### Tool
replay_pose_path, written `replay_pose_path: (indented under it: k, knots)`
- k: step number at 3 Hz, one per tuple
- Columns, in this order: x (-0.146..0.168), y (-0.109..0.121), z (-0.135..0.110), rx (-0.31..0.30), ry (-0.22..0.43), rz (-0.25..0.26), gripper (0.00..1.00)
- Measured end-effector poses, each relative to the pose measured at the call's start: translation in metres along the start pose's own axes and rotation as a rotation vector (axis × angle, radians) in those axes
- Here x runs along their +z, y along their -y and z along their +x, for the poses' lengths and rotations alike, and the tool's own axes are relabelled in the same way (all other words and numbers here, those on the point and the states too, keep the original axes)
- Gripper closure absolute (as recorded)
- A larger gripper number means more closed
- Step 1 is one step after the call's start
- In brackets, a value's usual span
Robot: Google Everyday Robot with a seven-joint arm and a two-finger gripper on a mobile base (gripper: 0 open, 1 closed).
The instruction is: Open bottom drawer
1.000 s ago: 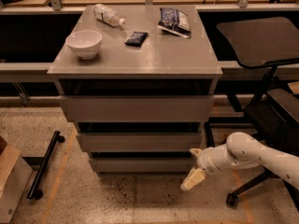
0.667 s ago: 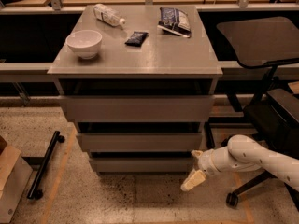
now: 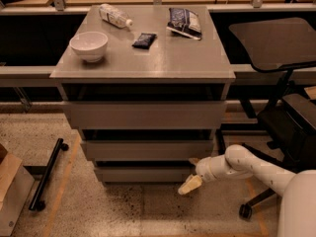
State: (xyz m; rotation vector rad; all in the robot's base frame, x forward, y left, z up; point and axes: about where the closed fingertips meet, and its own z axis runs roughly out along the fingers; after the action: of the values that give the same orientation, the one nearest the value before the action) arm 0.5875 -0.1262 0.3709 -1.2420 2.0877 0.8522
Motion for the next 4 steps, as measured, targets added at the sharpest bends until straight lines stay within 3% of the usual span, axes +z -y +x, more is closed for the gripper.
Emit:
replay_pose_path:
  k: [1, 2, 3, 4]
  knots:
    - [0.003, 0.005, 0.001, 0.003, 0.006, 0.005, 0.0]
    - [0.006, 0.002, 0.006, 0.016, -0.044, 0.015, 0.0]
    - [0.021, 0.007, 0.027, 0.059, -0.038, 0.009, 0.0]
    - [0.039, 0.015, 0.048, 0.102, 0.01, -0.011, 0.0]
